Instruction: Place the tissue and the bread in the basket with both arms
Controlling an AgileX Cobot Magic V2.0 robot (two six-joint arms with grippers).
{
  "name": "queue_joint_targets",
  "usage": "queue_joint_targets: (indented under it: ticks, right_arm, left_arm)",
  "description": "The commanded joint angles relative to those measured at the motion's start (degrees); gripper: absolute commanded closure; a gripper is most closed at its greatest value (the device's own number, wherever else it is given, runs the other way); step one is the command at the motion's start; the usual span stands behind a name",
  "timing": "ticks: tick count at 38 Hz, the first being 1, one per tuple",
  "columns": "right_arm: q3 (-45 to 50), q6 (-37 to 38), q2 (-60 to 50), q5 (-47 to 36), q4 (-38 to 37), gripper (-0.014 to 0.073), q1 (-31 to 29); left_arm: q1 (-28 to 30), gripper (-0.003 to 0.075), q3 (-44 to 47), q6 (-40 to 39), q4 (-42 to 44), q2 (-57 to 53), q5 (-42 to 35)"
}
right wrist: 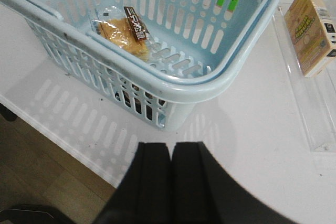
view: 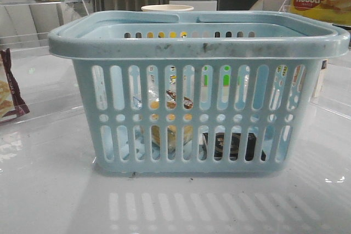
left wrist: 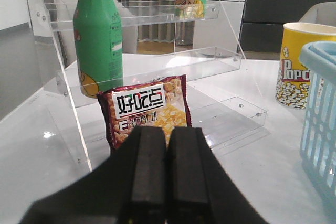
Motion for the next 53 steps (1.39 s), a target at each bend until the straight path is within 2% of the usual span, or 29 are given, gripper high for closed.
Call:
queue_joint_targets:
  ticks: [1,3,4,8,18,25,53]
  right_arm:
    - [-1.5,-0.6,0.0,-4.1,-1.0,0.0539,0.0]
    - [-1.5,-0.6,0.0,-4.1,-1.0,0.0539,0.0]
    - [-1.5,-0.6,0.0,-4.1,-1.0,0.0539,0.0]
    - [-1.5,-0.6,0.1,-4.0,-1.0,0.0539,0.0]
    - [-1.5,-0.6,0.1,-4.1,-1.0,0.0539,0.0]
    - [-1.5,-0.6,0.1,-4.0,-1.0,0.0539,0.0]
    - [-1.5,-0.6,0.1,-4.0,-1.0,0.0539,0.0]
  left_arm:
    - [0.6,0.0629,1.2,-1.3,0.5,-0.9,-9.1]
    - [0.8,0.0629,2.5,-1.3,0.5,-1.2,-11.1]
    - [0.8,0.0629,2.2,-1.3,0.5,-1.2,-9.1]
    - [0.2,0.0629,2.3,-1.3,0.5,-1.2,-10.5]
    - [-3.9,0.0629,2.3,1.2,0.1,-1.2,-14.5]
    - [-3.9,0.0629,2.3,6.2,-4.2,-1.2,-14.4]
    - [-3.9,0.0629,2.3,6.2,-3.9,-1.1,-14.4]
